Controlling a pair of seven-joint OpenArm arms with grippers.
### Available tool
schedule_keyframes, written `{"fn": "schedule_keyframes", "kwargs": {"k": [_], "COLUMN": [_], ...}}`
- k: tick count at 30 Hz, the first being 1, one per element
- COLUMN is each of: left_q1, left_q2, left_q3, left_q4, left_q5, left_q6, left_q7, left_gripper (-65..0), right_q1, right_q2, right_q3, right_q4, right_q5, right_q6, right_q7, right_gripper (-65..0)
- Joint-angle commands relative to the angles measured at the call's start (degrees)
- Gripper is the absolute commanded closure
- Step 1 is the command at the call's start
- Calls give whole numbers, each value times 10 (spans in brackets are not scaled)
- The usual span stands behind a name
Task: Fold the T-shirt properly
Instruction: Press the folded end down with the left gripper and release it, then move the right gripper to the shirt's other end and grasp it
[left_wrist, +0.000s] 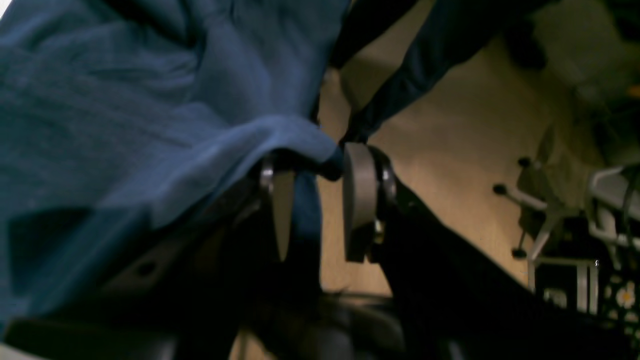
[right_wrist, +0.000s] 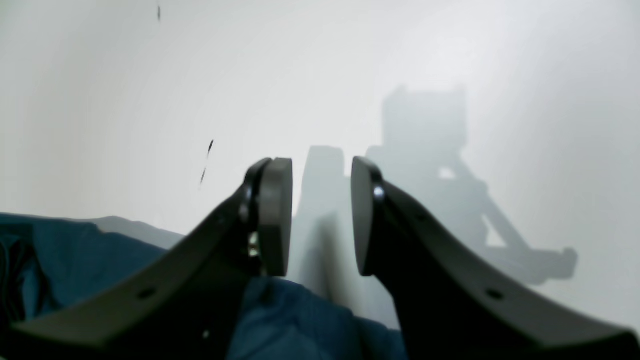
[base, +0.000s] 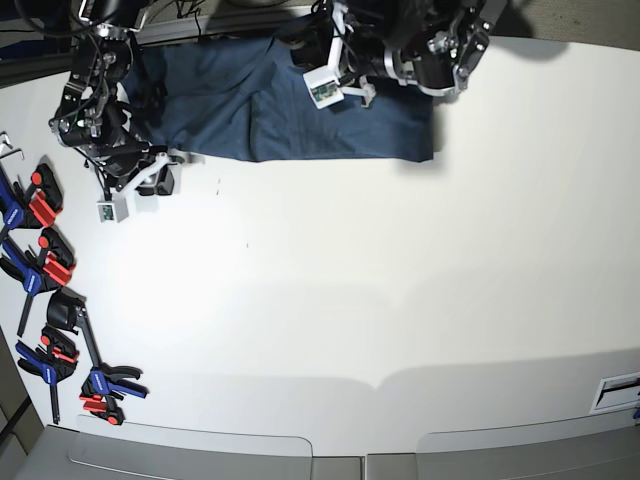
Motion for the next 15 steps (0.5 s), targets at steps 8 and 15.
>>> {"fn": "schedule_keyframes", "kwargs": {"k": [8, 15], "left_q1": [-10, -10], "left_q2": [-11, -47], "left_q3": [0, -3], "left_q4": [83, 144], "left_q5": [-14, -12], "left_q6": [-6, -9], "left_q7": [21, -7], "left_gripper": [-157, -157], "right_q1": [8, 8], "right_q2": [9, 9], "right_q3": [3, 3], "right_q4": [10, 10], "right_q5": [7, 7], "right_q6": [0, 0], "right_q7": [12, 12], "right_gripper": [-182, -182]}}
